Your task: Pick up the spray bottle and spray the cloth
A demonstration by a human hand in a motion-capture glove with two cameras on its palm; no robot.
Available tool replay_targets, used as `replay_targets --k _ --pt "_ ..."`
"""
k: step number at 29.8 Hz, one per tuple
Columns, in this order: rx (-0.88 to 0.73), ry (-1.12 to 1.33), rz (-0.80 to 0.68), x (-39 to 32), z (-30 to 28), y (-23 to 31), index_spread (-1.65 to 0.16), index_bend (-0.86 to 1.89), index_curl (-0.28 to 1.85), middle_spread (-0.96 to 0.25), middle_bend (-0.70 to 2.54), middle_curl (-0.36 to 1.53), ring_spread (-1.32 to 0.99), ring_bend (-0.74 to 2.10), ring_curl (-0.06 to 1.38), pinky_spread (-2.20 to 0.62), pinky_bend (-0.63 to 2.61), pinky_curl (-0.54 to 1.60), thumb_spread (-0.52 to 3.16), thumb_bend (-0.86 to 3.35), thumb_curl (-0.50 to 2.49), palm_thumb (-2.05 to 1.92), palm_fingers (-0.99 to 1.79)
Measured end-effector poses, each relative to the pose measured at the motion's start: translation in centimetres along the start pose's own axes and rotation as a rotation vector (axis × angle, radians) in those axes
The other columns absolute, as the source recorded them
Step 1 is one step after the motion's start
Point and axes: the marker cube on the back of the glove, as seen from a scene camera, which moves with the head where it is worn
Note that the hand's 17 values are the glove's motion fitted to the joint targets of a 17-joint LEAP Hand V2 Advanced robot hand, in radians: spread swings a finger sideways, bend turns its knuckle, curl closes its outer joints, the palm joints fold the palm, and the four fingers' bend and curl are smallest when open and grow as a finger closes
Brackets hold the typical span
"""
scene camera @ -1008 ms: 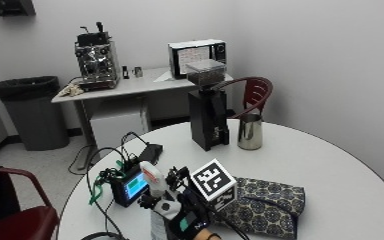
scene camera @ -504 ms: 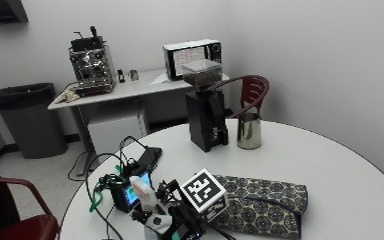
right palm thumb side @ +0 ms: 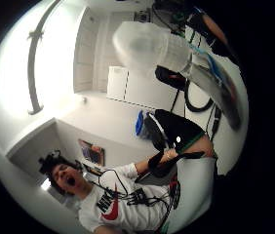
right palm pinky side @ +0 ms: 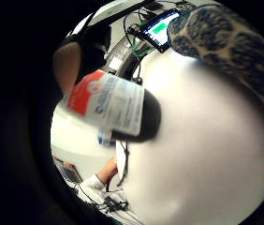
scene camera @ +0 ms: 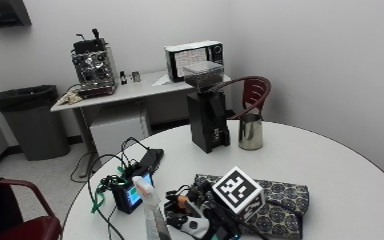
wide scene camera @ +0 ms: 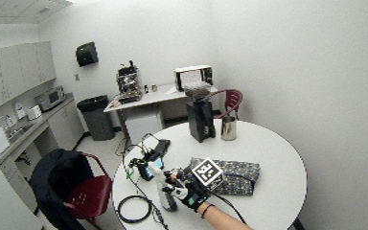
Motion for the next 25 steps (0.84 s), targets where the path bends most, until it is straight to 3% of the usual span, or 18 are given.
replay_targets --k 11,25 --pt "-0.029 0.320 0.035 -0.2 -8.6 10.4 -0.28 0.15 0.29 -0.06 0.35 0.42 -0.03 0.31 0.36 0.18 0.22 0.32 1.12 -0.02 0.34 0.71 0.78" --pt "0.125 0.766 0.059 -6.8 -13.7 15.6 -0.26 0.16 0.32 -0.05 0.34 0.42 -0.01 0.23 0.35 0.19 0.17 0.31 1.15 -0.02 0.34 0.71 0.81"
